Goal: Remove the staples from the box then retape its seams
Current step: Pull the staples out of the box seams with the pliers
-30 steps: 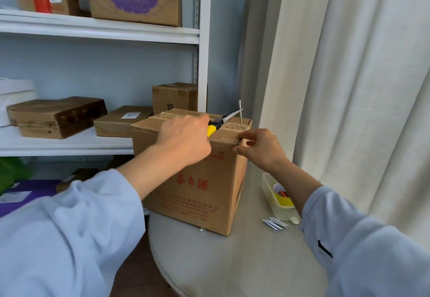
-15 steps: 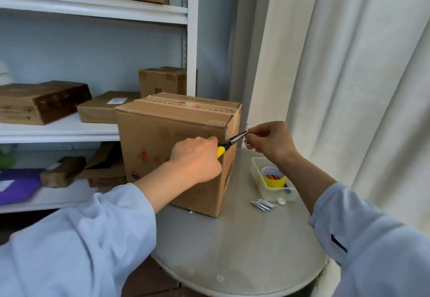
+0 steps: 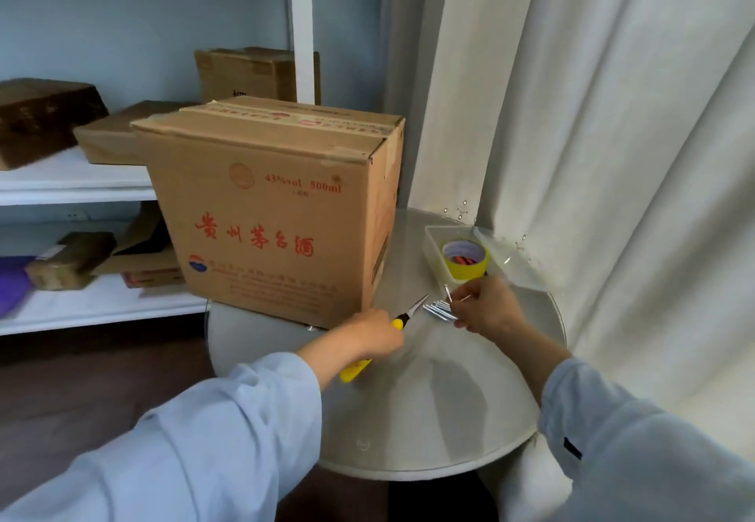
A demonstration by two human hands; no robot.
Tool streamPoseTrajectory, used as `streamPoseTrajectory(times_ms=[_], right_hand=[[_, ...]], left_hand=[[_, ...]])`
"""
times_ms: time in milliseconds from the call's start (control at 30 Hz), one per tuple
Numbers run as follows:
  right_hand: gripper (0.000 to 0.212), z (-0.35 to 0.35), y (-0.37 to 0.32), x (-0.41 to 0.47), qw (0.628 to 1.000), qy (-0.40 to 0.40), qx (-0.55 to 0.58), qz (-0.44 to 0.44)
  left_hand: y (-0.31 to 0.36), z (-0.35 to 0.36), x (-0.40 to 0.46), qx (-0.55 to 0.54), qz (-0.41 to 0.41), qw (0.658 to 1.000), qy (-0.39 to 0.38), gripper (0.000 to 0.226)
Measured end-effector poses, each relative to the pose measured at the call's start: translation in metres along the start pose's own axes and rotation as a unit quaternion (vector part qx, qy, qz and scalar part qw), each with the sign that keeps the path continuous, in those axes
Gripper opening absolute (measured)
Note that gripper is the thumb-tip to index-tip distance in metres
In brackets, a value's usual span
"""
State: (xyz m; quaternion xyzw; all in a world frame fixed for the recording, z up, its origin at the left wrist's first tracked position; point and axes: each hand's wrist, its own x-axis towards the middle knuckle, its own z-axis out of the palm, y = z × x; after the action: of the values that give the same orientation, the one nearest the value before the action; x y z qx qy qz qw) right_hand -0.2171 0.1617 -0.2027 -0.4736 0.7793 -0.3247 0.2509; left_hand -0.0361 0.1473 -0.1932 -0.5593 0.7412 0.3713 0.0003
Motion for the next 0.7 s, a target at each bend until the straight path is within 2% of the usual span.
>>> streamPoseTrajectory(times_ms=[133, 267, 367, 500, 700], right_hand=[[0.023, 0.005, 0.010, 0.005, 0.999, -0.024, -0.032, 0.022], [0.008, 0.021, 0.019, 0.005, 0.996, -0.039, -0.073, 0.031], [0.011, 0.036, 0.026, 0.010, 0.998, -0.020, -0.054, 0.034], [0.007, 0.044, 0.031, 0.021, 0.999, 0.003, -0.032, 0.040], [0.010, 0.047, 0.032, 0.017, 0.996, 0.071, -0.018, 0.059]], left_hand=[[0.005, 0.011, 0.007, -0.062, -0.019, 0.997, -0.030, 0.012], [0.004, 0.016, 0.019, -0.101, -0.037, 0.994, -0.023, 0.012], [0.000, 0.023, 0.025, -0.090, -0.055, 0.994, 0.008, 0.020], [0.002, 0.027, 0.026, -0.058, -0.060, 0.997, -0.002, 0.024], [0.002, 0.025, 0.034, -0.135, -0.074, 0.988, -0.030, 0.013]])
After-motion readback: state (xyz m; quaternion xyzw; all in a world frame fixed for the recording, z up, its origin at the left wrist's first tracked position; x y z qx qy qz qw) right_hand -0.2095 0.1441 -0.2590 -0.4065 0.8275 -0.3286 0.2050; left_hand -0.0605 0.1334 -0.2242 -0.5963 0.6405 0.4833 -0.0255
